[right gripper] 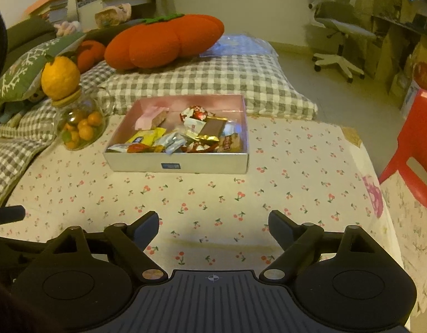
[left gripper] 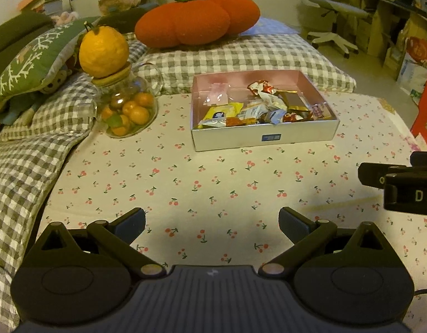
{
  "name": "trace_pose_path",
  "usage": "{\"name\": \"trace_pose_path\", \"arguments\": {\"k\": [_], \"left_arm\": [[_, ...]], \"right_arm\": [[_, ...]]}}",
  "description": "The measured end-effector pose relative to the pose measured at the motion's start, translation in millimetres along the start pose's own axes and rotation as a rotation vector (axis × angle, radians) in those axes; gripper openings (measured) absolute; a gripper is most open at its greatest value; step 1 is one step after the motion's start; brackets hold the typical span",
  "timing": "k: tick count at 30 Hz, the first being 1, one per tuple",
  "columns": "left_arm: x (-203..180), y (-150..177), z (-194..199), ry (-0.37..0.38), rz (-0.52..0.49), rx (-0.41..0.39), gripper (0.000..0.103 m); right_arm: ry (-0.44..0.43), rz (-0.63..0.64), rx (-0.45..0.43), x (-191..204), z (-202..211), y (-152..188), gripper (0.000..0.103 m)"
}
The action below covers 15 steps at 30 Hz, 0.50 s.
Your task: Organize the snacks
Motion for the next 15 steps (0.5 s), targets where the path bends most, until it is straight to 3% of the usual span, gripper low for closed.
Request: {"name": "trace_pose_path", "arguments": {"k": [15], "left_arm": [[3.9,2.3,1.3,-0.002,0.042,0.015,0.103]], "right_arm": [[-0.001,-0.008,0.008,2.0,-2.5,2.1,0.088]]}}
Point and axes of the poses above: each gripper's, at about its wrist camera, not at the fingertips, and z roughly against the way its jaws point, x to its left, y to its underside, the point moved 4 cm from there along -z, roughly the way its jaws point, and after that the axes turned 12 degrees about -y, right-handed, at the moved point
